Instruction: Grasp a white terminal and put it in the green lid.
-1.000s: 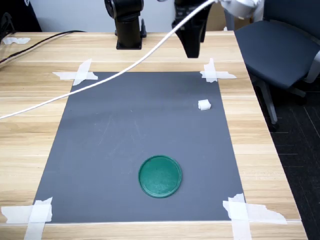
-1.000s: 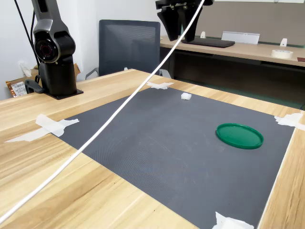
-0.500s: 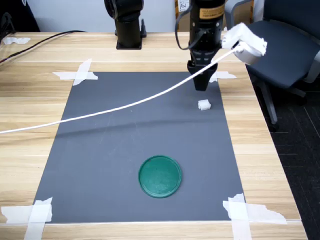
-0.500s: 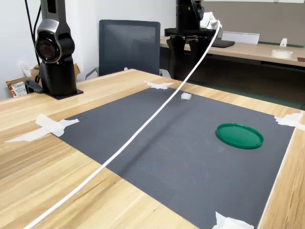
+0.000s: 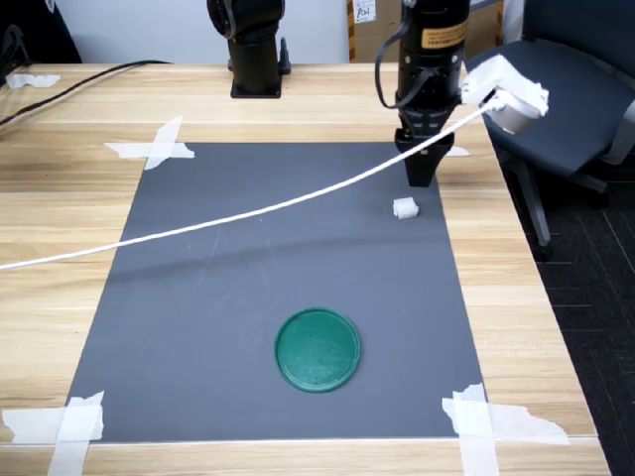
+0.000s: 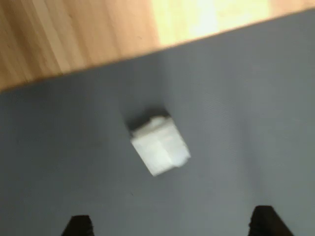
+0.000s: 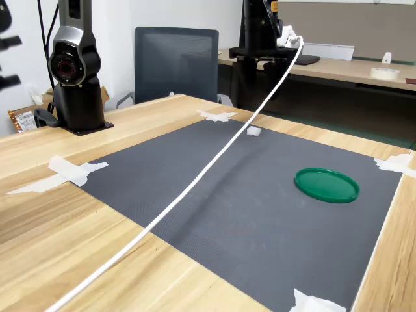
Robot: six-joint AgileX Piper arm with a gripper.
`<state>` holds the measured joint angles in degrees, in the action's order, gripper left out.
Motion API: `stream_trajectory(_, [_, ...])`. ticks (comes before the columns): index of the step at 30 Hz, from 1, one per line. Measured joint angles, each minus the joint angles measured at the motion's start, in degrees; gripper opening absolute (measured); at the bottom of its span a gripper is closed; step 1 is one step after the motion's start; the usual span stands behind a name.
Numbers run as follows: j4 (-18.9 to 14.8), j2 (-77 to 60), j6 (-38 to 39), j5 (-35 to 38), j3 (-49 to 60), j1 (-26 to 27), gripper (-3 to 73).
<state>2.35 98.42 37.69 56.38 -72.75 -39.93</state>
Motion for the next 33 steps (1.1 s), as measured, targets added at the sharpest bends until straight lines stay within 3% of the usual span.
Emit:
stream_trajectory(7, [2.96, 3.67, -1.67, 0.24, 0.0, 0.0, 61.2])
stream_trajectory(28, [1.58, 10.36, 2.04, -1.12, 0.0, 0.0, 61.0])
stream_trajectory(33, [1.58, 10.49, 2.04, -1.57, 0.0, 0.0, 54.4])
